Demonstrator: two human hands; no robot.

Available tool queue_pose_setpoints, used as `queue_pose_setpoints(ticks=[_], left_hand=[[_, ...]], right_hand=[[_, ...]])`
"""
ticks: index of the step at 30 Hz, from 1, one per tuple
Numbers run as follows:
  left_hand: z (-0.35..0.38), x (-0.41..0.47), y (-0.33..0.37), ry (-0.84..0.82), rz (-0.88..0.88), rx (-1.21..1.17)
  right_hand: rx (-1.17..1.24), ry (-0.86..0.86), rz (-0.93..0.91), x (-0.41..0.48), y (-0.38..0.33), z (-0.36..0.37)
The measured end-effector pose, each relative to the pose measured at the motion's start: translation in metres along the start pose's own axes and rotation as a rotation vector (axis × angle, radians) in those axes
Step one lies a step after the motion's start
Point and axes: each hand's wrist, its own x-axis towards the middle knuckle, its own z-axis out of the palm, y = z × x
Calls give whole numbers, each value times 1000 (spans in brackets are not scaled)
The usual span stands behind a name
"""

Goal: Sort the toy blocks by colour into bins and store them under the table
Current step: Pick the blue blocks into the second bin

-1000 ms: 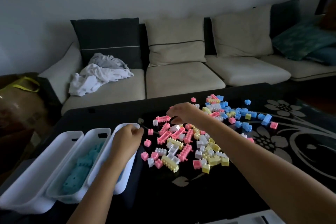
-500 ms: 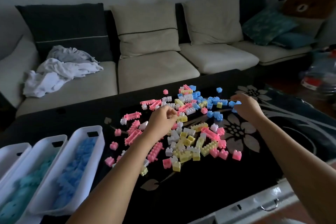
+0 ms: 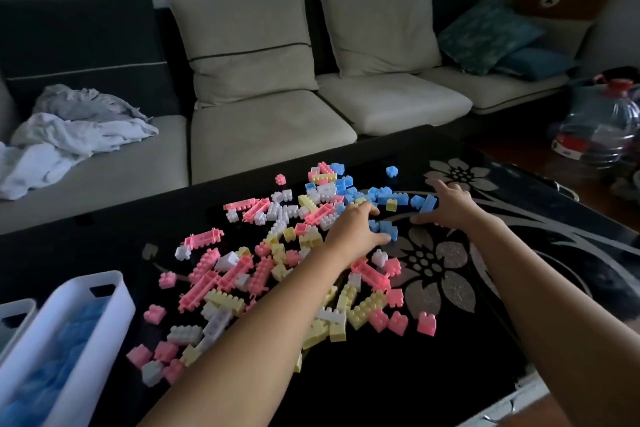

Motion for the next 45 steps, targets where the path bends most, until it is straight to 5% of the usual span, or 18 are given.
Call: queue_pose_setpoints(ticks=[7, 16, 27, 32, 35, 39, 45], left_hand=[[30, 21, 12, 4, -56, 254], [29, 10, 17, -11, -54, 203], [-22, -38, -2, 136, -329, -480], [-59, -66, -5, 31, -612, -1473], [-80, -90, -10, -33, -599, -1704], [-119, -133, -27, 75, -542, -1660], [-177, -200, -78, 272, -570, -1194]], right_hand=[[-213, -78, -118, 18, -30, 10], [-283, 213, -51, -21, -44, 49], [-226, 116, -180, -65, -30, 37], [449, 216, -8, -88, -40, 18], [1275, 6, 198, -104, -62, 1], [1879, -473, 255, -129, -99, -4], [1875, -741, 138, -165, -171, 13]])
